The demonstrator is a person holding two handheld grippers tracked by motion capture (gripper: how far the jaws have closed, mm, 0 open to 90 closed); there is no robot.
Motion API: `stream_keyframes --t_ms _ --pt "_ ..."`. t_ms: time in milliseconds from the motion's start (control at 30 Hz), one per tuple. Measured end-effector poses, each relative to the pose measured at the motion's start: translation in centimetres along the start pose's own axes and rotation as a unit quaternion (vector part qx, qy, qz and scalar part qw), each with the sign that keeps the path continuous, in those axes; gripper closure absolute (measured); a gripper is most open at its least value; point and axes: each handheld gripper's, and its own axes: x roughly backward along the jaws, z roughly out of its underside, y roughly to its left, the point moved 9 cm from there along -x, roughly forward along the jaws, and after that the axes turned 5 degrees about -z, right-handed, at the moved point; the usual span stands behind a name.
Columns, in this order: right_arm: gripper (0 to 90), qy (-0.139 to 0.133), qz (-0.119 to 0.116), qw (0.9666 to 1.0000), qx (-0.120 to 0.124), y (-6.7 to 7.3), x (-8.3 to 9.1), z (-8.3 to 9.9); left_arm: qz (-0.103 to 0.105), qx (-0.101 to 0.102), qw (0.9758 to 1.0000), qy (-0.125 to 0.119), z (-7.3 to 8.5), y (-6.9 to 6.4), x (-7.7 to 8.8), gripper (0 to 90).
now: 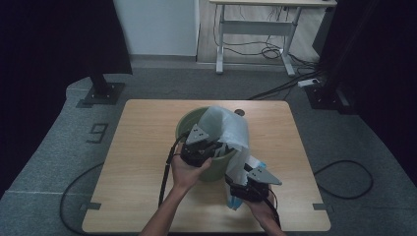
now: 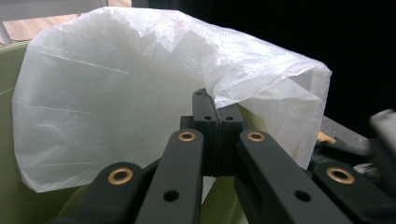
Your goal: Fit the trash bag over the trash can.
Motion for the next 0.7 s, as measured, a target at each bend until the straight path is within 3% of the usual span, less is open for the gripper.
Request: stream_keyframes --t_ms 67,167,267,333,467,567,700 --pt "26.7 0.012 0.015 0.9998 0.007 -0.2 -0.7 0.6 0.000 0.001 1.0000 -0.001 0.0 0.1 0.2 89.3" --pt "47.1 0.027 0.022 0.9992 0.019 -0.7 -1.2 1.4 0.002 0.001 1.0000 -0.001 0.0 0.4 0.6 89.3" --pt "68.1 0.023 0.032 0.9987 0.033 -1.7 -0.9 1.5 0.004 0.001 1.0000 0.001 0.1 0.7 1.1 89.3" --pt "77.5 0.018 0.045 0.9982 0.036 -2.5 -0.3 1.1 0.005 0.000 1.0000 0.001 0.1 0.8 1.4 89.3" --pt "86.6 -0.016 0.074 0.9962 0.043 -4.2 1.5 -0.8 0.005 0.000 1.0000 0.000 0.2 1.0 1.9 89.3" --pt "88.2 -0.045 0.095 0.9933 0.049 -5.1 3.1 -2.6 0.005 0.002 1.0000 0.001 0.4 1.3 2.2 89.3" --pt "88.3 -0.092 0.117 0.9868 0.065 -5.9 5.8 -6.0 0.005 0.006 1.0000 0.000 0.4 1.7 2.5 89.3"
